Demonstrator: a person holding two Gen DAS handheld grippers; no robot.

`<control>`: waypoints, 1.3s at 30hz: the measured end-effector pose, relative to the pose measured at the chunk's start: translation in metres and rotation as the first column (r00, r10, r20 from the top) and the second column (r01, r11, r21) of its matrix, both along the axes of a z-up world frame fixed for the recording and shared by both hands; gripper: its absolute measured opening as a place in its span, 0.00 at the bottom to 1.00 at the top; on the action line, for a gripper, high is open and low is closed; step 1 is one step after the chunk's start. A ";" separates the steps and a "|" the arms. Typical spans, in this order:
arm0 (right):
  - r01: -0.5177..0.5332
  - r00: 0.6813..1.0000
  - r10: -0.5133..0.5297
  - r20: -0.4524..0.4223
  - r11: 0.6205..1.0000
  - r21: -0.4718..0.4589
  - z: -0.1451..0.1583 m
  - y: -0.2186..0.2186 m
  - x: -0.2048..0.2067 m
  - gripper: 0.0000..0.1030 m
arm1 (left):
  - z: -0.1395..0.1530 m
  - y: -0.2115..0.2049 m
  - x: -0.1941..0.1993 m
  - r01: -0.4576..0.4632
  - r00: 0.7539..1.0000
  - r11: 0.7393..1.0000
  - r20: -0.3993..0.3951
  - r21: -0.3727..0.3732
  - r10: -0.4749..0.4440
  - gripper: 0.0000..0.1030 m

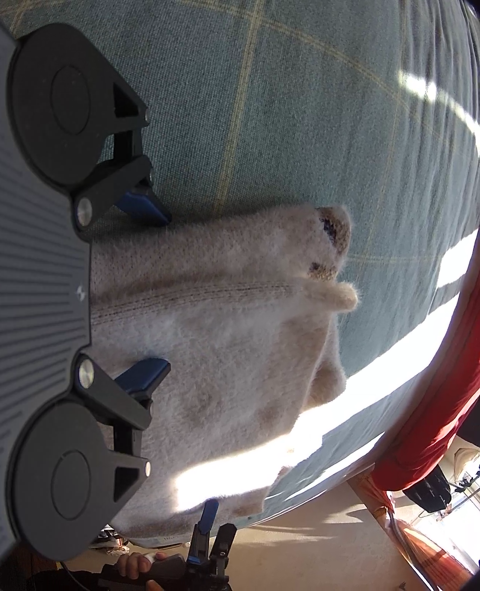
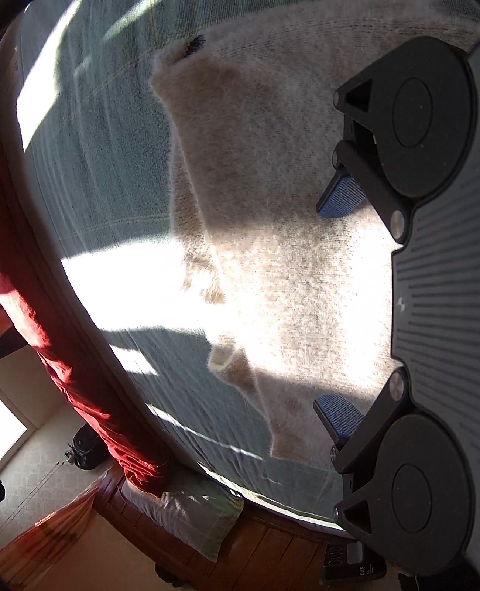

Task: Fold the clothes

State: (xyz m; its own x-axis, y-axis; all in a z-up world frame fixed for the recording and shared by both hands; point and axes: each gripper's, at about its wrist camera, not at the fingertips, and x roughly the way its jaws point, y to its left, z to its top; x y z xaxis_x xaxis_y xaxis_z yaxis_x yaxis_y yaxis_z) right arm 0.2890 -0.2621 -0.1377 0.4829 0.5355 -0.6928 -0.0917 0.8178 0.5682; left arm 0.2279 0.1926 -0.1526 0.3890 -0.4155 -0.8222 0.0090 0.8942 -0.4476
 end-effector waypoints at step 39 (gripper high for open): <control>0.186 0.977 -0.185 0.109 0.982 -0.004 -0.017 -0.055 -0.018 1.00 | -0.030 0.039 0.012 -0.087 0.988 0.918 -0.150 -0.387 0.031 0.77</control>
